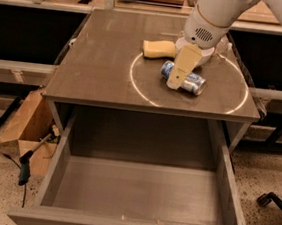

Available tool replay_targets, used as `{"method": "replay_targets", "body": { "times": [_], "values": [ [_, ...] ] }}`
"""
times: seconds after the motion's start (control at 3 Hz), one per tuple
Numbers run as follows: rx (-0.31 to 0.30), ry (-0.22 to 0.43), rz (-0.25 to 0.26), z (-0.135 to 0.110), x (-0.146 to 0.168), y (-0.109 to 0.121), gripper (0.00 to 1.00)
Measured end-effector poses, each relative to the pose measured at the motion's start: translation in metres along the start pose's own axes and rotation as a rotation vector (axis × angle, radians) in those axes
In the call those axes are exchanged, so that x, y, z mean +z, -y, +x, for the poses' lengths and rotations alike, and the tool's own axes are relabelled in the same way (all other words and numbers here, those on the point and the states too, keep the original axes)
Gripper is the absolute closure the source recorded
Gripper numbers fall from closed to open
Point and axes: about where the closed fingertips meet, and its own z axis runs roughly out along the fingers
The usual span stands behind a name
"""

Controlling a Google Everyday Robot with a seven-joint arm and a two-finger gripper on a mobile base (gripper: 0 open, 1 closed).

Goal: Place redbull can into top drawer

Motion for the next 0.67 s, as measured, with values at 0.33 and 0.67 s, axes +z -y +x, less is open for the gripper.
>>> {"method": "replay_targets", "body": {
  "times": [0.33, 0.67],
  "values": [
    [0.003, 0.004, -0.021, 0.000, 0.020, 0.005, 0.00],
    [0.009, 0.001, -0.023, 0.000, 0.035, 0.017, 0.00]
  ]
}}
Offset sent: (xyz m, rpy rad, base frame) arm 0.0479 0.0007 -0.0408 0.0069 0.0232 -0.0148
